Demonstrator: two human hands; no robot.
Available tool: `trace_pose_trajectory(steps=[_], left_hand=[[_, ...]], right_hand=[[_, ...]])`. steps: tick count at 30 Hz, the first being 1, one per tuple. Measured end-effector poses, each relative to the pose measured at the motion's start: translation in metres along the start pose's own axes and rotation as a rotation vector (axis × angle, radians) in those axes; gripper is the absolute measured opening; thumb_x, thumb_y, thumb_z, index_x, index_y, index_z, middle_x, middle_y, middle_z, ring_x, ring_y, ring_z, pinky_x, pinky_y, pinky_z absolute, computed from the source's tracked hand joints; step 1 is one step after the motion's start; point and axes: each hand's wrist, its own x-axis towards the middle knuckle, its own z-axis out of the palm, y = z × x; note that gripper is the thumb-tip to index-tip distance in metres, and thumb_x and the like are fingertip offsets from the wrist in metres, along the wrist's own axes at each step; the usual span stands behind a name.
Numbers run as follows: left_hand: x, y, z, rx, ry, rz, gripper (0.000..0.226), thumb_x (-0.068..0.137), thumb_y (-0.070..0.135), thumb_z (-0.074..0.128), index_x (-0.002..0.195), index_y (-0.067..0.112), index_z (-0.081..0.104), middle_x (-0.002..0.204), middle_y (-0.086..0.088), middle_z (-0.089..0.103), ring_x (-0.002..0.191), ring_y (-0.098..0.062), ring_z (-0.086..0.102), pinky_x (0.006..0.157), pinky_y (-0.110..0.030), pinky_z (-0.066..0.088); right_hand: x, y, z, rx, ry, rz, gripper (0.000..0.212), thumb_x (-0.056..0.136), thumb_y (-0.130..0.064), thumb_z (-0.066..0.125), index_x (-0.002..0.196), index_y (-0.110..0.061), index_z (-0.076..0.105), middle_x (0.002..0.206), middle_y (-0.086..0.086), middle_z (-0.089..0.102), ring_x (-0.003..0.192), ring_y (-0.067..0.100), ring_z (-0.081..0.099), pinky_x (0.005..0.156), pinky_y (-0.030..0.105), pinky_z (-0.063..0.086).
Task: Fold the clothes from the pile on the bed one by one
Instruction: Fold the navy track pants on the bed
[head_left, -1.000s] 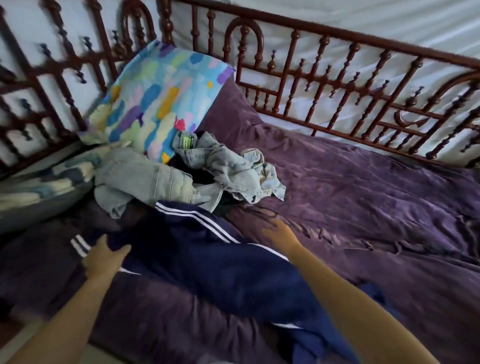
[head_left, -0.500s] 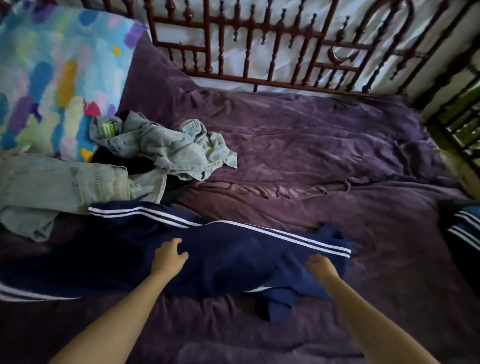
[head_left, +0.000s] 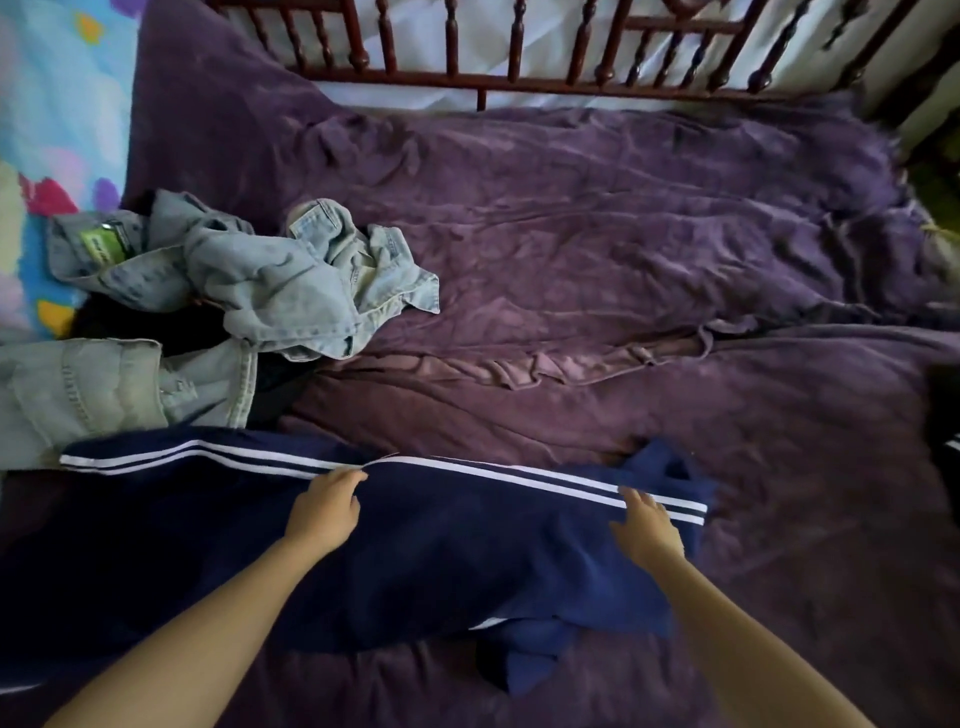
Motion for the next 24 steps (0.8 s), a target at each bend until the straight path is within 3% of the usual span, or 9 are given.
trace_pose_trajectory(steps=[4, 9, 13, 15, 17, 18, 20, 22, 24], left_hand=[[0.028, -0.020, -0.009, 0.276, -0.106, 0.002, 0.050, 0.095, 0.007, 0.040, 0.142, 0.023, 0.034, 0.151, 0.000, 0.027, 0.135, -0.021, 0.032, 0.099, -0.034, 0.039], [0.043, -0.070, -0.018, 0.512, -0.190, -0.082, 0.064, 0.096, 0.018, 0.044, 0.150, 0.024, 0.011, 0.158, -0.004, 0.002, 0.144, -0.023, 0.011, 0.109, -0.037, 0.029], [0.045, -0.094, -0.023, 0.607, -0.096, -0.098, 0.069, 0.095, 0.021, 0.045, 0.150, 0.027, 0.005, 0.159, -0.003, -0.004, 0.146, -0.021, -0.001, 0.114, -0.044, 0.016], [0.047, -0.106, -0.025, 0.662, -0.070, -0.093, 0.072, 0.094, 0.018, 0.047, 0.150, 0.028, 0.004, 0.159, -0.002, -0.002, 0.146, -0.022, -0.002, 0.114, -0.049, 0.011], [0.047, -0.112, -0.030, 0.683, -0.047, -0.090, 0.071, 0.092, 0.014, 0.050, 0.150, 0.028, 0.013, 0.156, -0.003, 0.018, 0.145, -0.023, 0.008, 0.111, -0.057, 0.006], [0.046, -0.113, -0.035, 0.672, 0.003, -0.062, 0.065, 0.089, 0.010, 0.054, 0.146, 0.025, 0.028, 0.147, -0.005, 0.036, 0.141, -0.025, 0.021, 0.109, -0.060, 0.007], [0.044, -0.114, -0.047, 0.598, 0.155, 0.032, 0.043, 0.077, -0.004, 0.063, 0.116, 0.013, 0.066, 0.108, -0.012, 0.065, 0.115, -0.034, 0.050, 0.103, -0.066, 0.016], [0.044, -0.114, -0.065, 0.436, 0.315, 0.033, 0.027, 0.071, -0.011, 0.061, 0.090, 0.004, 0.074, 0.088, -0.018, 0.068, 0.094, -0.039, 0.058, 0.097, -0.062, 0.025], [0.047, -0.116, -0.090, 0.328, 0.432, -0.022, 0.030, 0.074, -0.009, 0.056, 0.094, 0.003, 0.074, 0.093, -0.021, 0.067, 0.096, -0.041, 0.055, 0.092, -0.054, 0.030]], right_hand=[[0.020, 0.003, 0.004, -0.239, -0.107, -0.064, 0.072, 0.094, -0.026, 0.051, 0.150, -0.022, 0.007, 0.158, 0.002, 0.005, 0.146, 0.022, 0.008, 0.112, 0.041, 0.027], [0.037, -0.011, 0.023, -0.272, -0.154, -0.145, 0.091, 0.088, -0.028, 0.058, 0.149, -0.026, -0.009, 0.159, 0.001, -0.004, 0.147, 0.021, 0.000, 0.115, 0.043, 0.017], [0.045, -0.029, 0.036, -0.274, -0.112, -0.101, 0.093, 0.085, -0.033, 0.060, 0.150, -0.025, -0.005, 0.151, 0.001, 0.025, 0.141, 0.022, 0.023, 0.111, 0.043, 0.022], [0.048, -0.037, 0.036, -0.357, -0.037, -0.072, 0.072, 0.088, -0.031, 0.055, 0.148, -0.026, 0.016, 0.140, 0.001, 0.039, 0.131, 0.024, 0.035, 0.106, 0.042, 0.028], [0.049, -0.042, 0.031, -0.386, 0.019, -0.048, 0.047, 0.090, -0.029, 0.050, 0.136, -0.027, 0.040, 0.132, 0.001, 0.048, 0.124, 0.024, 0.040, 0.102, 0.038, 0.031], [0.048, -0.042, 0.027, -0.395, 0.031, -0.043, 0.041, 0.090, -0.030, 0.049, 0.131, -0.028, 0.046, 0.129, 0.000, 0.051, 0.123, 0.023, 0.041, 0.100, 0.036, 0.031], [0.042, -0.039, 0.018, -0.429, 0.034, -0.042, 0.034, 0.091, -0.035, 0.048, 0.124, -0.031, 0.053, 0.126, -0.001, 0.055, 0.120, 0.022, 0.042, 0.096, 0.035, 0.032], [0.034, -0.033, 0.004, -0.427, 0.060, -0.044, 0.028, 0.092, -0.040, 0.049, 0.117, -0.031, 0.058, 0.121, -0.002, 0.059, 0.118, 0.022, 0.043, 0.092, 0.034, 0.032], [0.029, -0.032, -0.017, -0.342, 0.152, -0.055, 0.025, 0.091, -0.040, 0.054, 0.111, -0.029, 0.065, 0.114, 0.002, 0.063, 0.113, 0.027, 0.047, 0.084, 0.035, 0.032]])
